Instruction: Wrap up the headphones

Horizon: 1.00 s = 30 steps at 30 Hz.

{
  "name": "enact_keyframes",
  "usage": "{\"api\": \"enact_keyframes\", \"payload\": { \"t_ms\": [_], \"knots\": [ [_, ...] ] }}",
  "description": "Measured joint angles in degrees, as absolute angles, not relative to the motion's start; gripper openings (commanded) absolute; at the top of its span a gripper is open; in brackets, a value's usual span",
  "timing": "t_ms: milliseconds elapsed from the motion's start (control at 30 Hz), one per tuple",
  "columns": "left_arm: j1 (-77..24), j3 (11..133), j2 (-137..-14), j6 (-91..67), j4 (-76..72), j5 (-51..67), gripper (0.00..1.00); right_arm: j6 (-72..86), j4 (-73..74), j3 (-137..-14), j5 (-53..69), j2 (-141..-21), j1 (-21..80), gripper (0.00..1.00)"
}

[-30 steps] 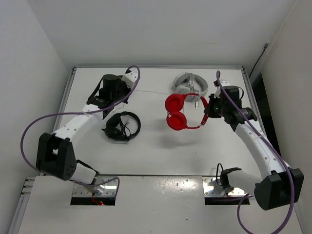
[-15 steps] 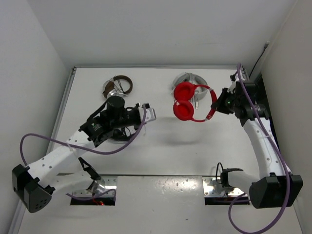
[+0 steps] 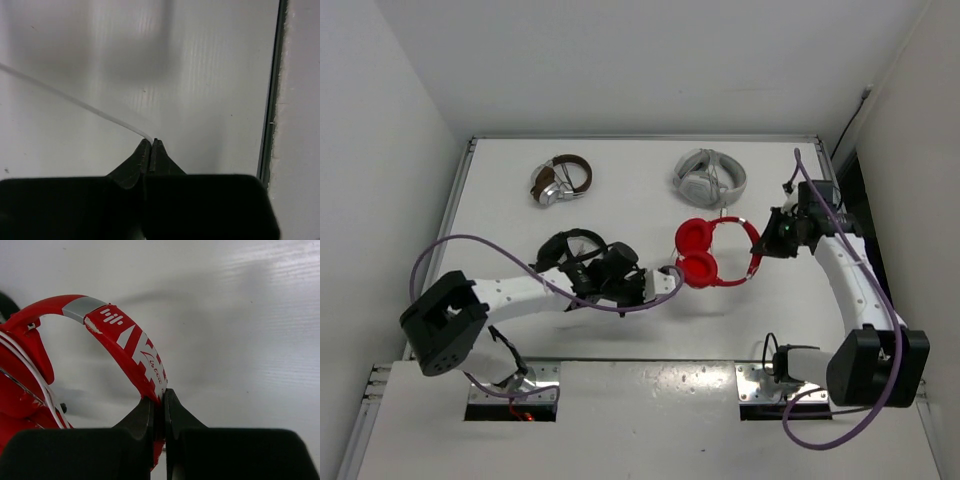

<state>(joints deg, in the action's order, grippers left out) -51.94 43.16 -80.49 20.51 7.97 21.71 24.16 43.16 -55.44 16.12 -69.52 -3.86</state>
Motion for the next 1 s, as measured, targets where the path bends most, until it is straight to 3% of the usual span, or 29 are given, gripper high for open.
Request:
{"api": "enact_keyframes", "payload": {
  "t_ms": [100, 333, 533, 633, 1000],
  "knots": [
    [-52.10, 40.10, -83.24, 17.80, 3.25, 20.97, 0.04, 23.66, 43.75, -53.69, 13.52, -70.87, -4.05, 0.00],
    [-53.45, 40.80, -89.03, 13.93, -1.58, 20.34, 0.23, 23.57, 42.04, -52.07, 6.92, -73.52, -3.36, 0.00],
    [-53.30, 46.57, -92.44, 15.27, 4.93, 17.98, 0.27, 22.81, 39.03, -52.07, 2.92, -73.97, -3.22, 0.00],
    [-52.25, 48.38, -92.42, 16.47, 8.45, 16.23, 0.44, 21.54, 39.13, -52.07, 1.89, -73.84, -2.92, 0.00],
    [-46.94, 51.59, -93.97, 20.73, 20.38, 14.61, 0.42, 19.44, 39.55, -52.07, 1.02, -70.85, -0.69, 0.00]
  ]
}}
